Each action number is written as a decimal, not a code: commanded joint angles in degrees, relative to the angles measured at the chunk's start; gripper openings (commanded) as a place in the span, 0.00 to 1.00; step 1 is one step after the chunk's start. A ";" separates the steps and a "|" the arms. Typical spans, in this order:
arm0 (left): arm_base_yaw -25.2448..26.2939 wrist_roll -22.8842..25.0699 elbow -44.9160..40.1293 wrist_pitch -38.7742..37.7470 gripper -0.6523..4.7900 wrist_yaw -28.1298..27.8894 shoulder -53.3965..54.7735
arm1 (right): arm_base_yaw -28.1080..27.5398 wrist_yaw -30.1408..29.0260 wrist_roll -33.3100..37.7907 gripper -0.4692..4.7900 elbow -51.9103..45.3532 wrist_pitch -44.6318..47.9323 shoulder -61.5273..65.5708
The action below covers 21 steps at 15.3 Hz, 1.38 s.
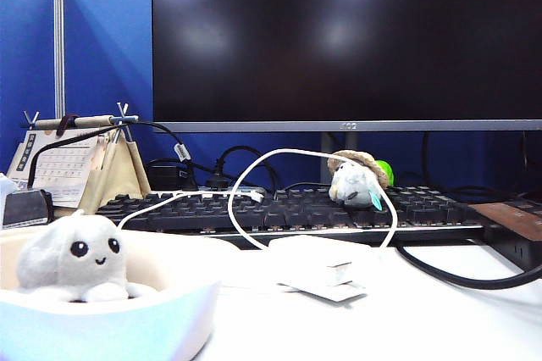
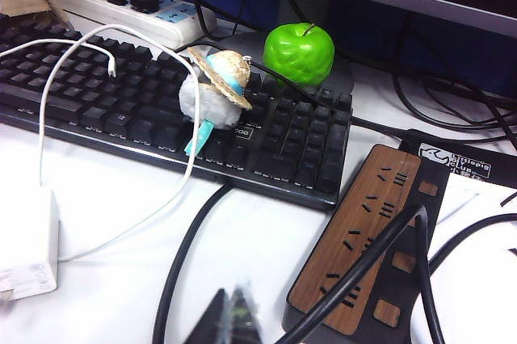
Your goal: Identity fluffy octopus among items on the table, put them into the paper lunch box.
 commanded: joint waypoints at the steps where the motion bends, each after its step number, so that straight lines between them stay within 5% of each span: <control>1: 0.09 0.02 0.02 0.57 0.18 0.33 -0.15 | 0.00 -0.07 0.15 0.08 0.20 0.87 0.00; 5: 0.09 0.02 0.02 0.57 0.18 0.33 -0.15 | -0.52 -0.07 0.11 0.08 0.20 0.87 0.00; 8: 0.07 0.02 0.02 0.55 0.18 0.33 -0.15 | -12.66 -5.79 0.81 0.08 -0.68 9.05 0.02; 9: 0.07 0.02 0.02 0.55 0.18 0.33 -0.15 | -18.97 -11.37 0.81 0.08 -1.53 15.28 0.04; 11: 0.07 0.02 0.02 0.50 0.18 0.33 -0.15 | -36.46 -32.30 0.79 0.08 -3.48 28.48 0.02; 14: 0.07 0.02 0.02 0.52 0.18 0.37 -0.15 | -54.05 -49.64 0.81 0.08 -3.69 28.52 0.02; 17: 0.07 0.02 0.02 0.50 0.18 0.33 -0.15 | -60.76 -50.49 0.81 0.08 -4.94 25.77 0.00; 21: 0.07 0.02 0.02 0.50 0.18 0.33 -0.15 | -60.83 -50.45 0.83 0.08 -9.92 27.98 -0.04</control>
